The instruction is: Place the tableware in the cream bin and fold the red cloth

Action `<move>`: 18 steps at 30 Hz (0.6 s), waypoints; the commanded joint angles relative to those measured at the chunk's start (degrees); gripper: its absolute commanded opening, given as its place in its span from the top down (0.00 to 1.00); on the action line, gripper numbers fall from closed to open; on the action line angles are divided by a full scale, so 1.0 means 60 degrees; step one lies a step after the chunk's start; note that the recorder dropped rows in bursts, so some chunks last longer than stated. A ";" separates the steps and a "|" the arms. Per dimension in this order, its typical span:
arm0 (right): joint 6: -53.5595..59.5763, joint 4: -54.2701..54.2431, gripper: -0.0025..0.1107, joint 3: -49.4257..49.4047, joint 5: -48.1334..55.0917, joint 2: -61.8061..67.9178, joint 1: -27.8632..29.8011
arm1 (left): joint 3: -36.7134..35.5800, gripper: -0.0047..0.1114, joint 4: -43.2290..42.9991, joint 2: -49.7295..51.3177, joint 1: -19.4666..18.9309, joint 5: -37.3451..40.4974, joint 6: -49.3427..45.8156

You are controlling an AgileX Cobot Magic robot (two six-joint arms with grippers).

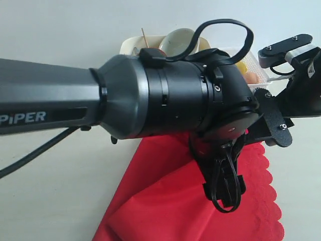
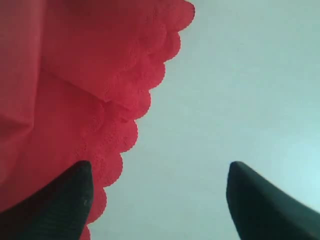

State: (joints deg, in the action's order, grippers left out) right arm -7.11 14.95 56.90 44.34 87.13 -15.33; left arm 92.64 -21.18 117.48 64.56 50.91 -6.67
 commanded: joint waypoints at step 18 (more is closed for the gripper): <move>0.5927 -0.7537 0.34 0.0023 -0.0303 -0.0362 -0.0004 | -0.2067 0.18 0.0762 -0.3013 -0.2212 0.0874 0.0486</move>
State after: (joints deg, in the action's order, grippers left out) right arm 20.66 -21.06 56.90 43.70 85.35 -15.33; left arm 84.22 -19.24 101.66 54.83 58.57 -4.43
